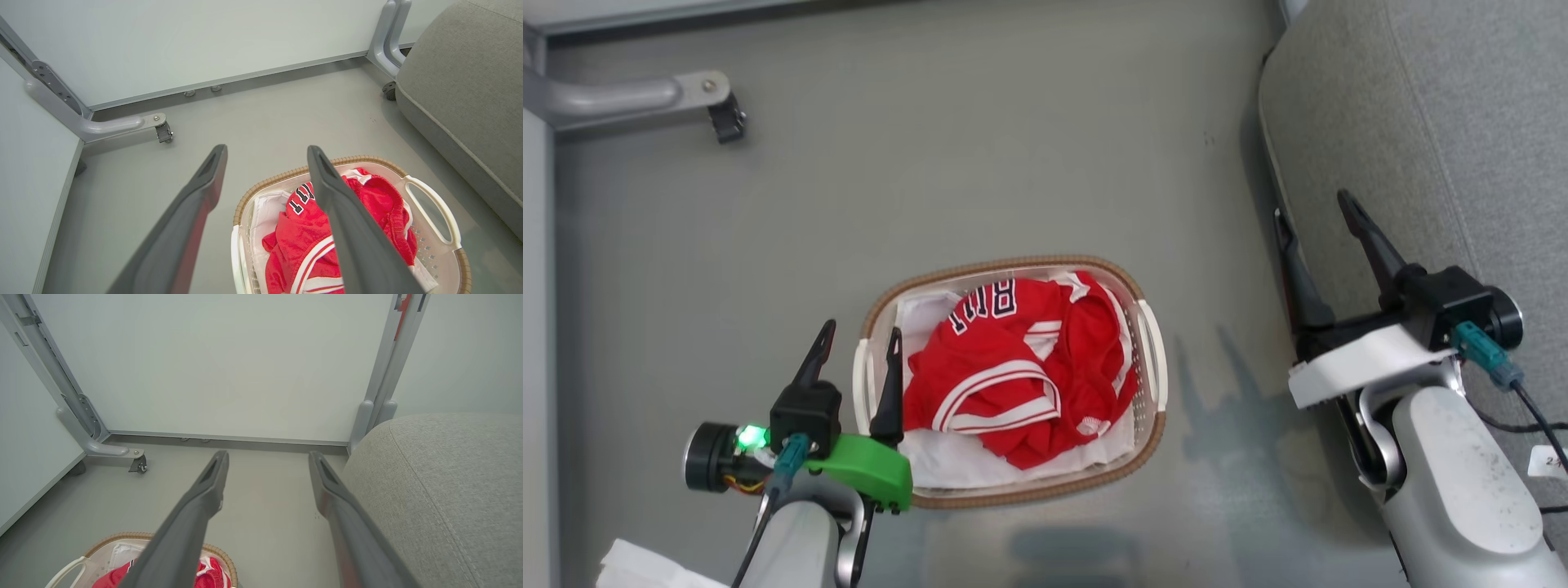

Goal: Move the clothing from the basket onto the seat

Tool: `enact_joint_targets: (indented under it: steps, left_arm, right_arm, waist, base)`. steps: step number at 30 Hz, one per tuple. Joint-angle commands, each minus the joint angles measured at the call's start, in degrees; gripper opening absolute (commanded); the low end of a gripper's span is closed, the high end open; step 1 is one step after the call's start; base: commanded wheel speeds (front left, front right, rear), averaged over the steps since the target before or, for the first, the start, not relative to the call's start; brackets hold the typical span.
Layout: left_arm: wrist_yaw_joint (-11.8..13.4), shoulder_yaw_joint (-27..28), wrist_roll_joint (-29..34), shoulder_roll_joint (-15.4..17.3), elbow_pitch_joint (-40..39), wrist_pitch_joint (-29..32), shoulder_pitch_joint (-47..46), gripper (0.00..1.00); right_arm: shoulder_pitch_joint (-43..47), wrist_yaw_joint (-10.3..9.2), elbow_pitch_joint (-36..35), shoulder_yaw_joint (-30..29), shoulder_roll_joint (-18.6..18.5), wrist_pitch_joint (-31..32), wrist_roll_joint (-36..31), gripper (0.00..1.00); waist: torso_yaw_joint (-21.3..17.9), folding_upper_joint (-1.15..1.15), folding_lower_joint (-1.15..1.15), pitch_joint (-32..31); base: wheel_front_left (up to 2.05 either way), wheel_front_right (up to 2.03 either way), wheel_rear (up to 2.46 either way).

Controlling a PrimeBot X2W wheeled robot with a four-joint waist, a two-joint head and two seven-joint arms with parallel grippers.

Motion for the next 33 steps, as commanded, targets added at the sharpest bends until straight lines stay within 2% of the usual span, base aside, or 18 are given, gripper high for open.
enact_joint_targets:
  steps: [1, 15, 24, 33]
  left_arm:
    - [-0.4, -0.3, 0.2, 0.1, 0.4, 0.0, -1.8, 1.00]
    - [-1.0, -3.1, 1.2, 0.2, 5.5, 0.0, -10.3, 1.00]
    - [-1.5, -4.7, 2.5, 1.0, 14.7, 0.0, -16.8, 1.00]
    - [1.3, -4.7, 3.2, 1.7, 27.2, 0.0, -24.2, 1.00]
  right_arm:
    - [-1.1, -0.02, -0.7, -0.2, 0.2, -0.3, 0.2, 1.00]
    - [-5.7, -0.02, -3.1, -0.5, 2.4, -0.3, 1.1, 1.00]
    - [-7.8, -0.02, -3.7, 0.4, 3.6, -0.3, 1.6, 1.00]
    - [-9.4, -0.02, -3.6, 1.6, 4.0, -0.3, 2.1, 1.00]
  waist:
    - [-1.8, 0.00, 0.00, 4.0]
    - [-5.7, 0.00, 0.00, 13.9]
    - [-7.9, 0.00, 0.00, 19.1]
    - [-9.2, 0.00, 0.00, 22.6]
  base:
    - [0.00, 0.00, 0.00]
    - [0.00, 0.00, 0.00]
    - [0.00, 0.00, 0.00]
    - [0.00, 0.00, 0.00]
